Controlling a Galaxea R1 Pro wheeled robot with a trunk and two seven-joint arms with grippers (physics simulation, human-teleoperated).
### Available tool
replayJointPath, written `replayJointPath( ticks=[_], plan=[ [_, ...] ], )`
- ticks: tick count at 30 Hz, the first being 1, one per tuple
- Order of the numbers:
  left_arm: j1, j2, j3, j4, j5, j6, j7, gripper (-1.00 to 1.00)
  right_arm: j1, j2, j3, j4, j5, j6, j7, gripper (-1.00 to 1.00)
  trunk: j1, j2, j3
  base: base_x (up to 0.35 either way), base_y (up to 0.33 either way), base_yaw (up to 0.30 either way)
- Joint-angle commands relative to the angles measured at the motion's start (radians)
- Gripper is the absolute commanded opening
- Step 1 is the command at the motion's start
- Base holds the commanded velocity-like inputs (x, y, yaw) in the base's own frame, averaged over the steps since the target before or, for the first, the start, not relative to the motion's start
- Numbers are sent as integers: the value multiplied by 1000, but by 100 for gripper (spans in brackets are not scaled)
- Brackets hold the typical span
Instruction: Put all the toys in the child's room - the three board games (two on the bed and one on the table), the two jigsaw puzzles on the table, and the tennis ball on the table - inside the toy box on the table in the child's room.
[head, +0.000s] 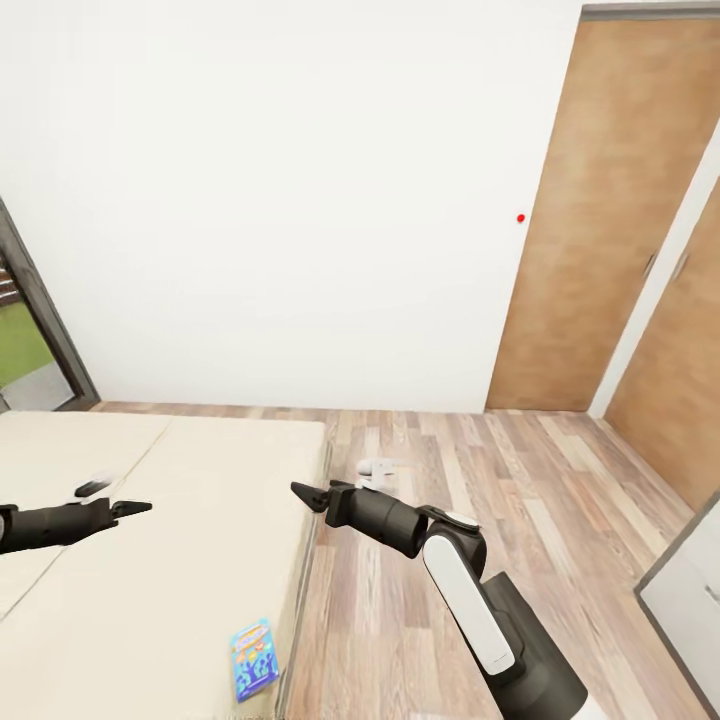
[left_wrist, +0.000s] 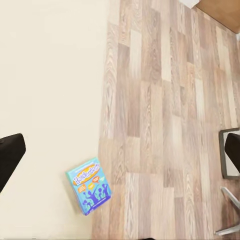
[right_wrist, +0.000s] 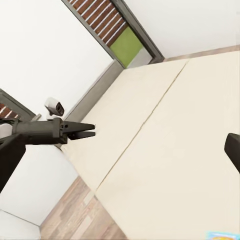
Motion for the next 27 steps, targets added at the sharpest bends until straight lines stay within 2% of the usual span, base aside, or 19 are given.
replayJointPath(
  ticks=[1,15,27],
  plan=[
    [-1,0,1,0,5,9,1,100,-1,0,-1,-1,0,5,2,100,1,-2,-2,0,-1,285],
    [-1,-3,1,0,5,9,0,100,-1,0,-1,-1,0,5,2,100,1,-2,-2,0,0,271],
    [-1,-5,0,0,5,9,1,100,-1,-1,-1,-2,-1,5,2,100,1,-2,-2,0,-23,45]
  ],
)
